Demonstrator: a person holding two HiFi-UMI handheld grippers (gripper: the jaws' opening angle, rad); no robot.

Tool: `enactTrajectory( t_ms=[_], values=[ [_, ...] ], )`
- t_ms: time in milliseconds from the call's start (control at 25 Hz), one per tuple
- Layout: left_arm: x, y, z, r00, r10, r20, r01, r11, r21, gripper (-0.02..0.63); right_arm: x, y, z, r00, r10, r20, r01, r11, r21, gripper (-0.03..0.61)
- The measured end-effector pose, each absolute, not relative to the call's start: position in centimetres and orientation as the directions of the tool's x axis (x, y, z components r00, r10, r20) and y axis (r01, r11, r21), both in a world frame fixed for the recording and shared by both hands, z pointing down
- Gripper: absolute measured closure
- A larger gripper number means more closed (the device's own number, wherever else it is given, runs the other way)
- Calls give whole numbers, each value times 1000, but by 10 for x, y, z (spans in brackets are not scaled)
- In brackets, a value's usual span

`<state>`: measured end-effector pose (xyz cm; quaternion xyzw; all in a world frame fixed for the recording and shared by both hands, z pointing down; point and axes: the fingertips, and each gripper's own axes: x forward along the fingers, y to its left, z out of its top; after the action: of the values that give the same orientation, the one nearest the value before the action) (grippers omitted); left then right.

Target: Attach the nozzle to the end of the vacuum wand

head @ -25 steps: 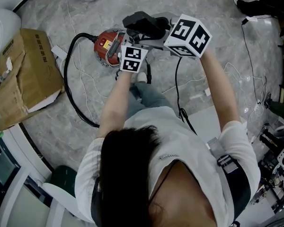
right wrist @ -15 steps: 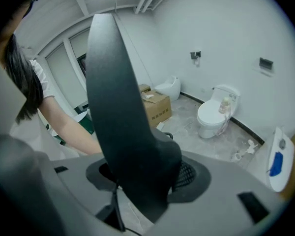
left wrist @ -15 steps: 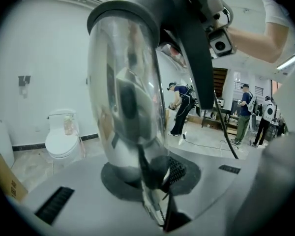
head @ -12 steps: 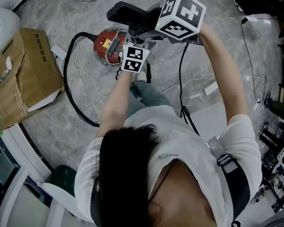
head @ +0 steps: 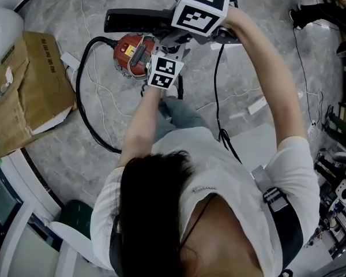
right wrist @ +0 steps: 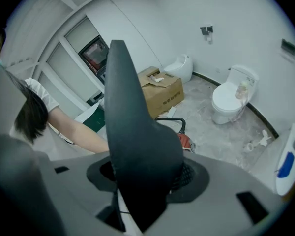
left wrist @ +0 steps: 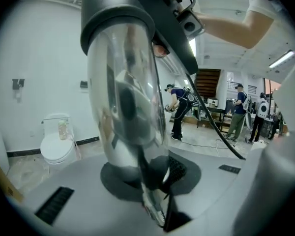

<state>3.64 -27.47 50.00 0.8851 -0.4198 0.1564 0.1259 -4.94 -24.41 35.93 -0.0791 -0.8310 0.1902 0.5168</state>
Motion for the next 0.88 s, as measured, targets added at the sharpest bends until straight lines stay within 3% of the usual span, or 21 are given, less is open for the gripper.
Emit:
enactTrajectory(
  t_ms=[480, 880],
  values=[
    [46, -269, 508, 647, -666, 372, -747, -651, 134, 538, -40, -242, 384, -451, 332, 829, -86, 908, -411, 348],
    [44, -277, 499, 656, -680, 327, -752, -624, 212, 571, -40, -247, 385, -436, 328, 838, -120, 902, -415, 351]
  ],
)
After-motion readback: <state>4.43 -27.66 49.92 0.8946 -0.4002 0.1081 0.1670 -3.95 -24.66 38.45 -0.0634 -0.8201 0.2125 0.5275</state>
